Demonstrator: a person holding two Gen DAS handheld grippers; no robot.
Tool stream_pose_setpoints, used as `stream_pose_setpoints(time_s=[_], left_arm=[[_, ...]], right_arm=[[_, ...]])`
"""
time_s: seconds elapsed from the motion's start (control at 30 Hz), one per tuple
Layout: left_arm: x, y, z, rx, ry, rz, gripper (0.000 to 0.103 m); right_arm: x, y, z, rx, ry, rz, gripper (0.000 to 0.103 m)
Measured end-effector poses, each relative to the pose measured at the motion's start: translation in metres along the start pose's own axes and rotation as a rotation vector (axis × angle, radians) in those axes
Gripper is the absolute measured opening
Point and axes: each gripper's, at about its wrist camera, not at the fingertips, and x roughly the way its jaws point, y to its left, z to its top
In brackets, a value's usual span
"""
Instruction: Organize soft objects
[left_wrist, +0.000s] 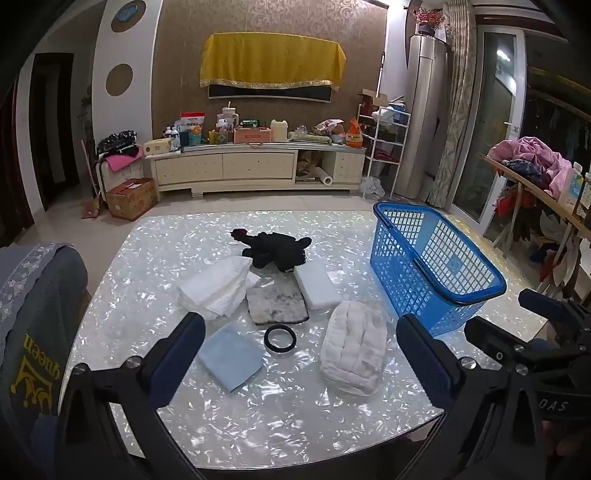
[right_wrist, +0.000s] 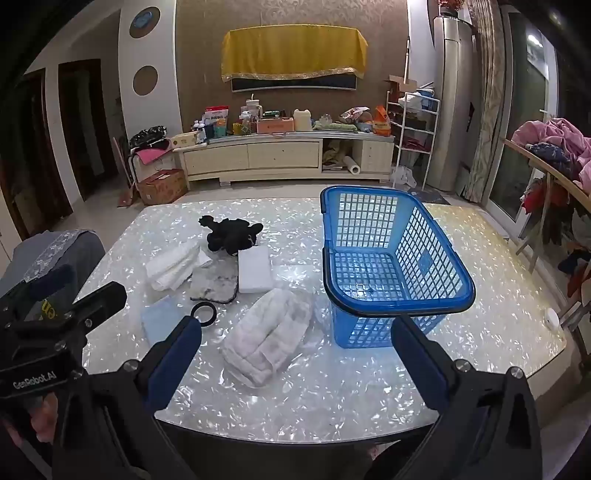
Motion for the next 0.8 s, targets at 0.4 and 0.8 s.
stream_pose_setpoints(time_s=[0.4, 0.8], left_arm=[[0.0029, -0.0021, -0.0028, 0.001, 0.0, -0.004, 0.103], [0.0036, -0.0027, -0.002, 0.005, 0.01, -0.009, 0.103]], right_arm=[[-0.0008, -0.0022, 0.0004, 0.001, 0.011, 0.008, 0.103], [-0.0005, -0.0006, 0.0011, 0.003, 0.01, 0.009, 0.103]])
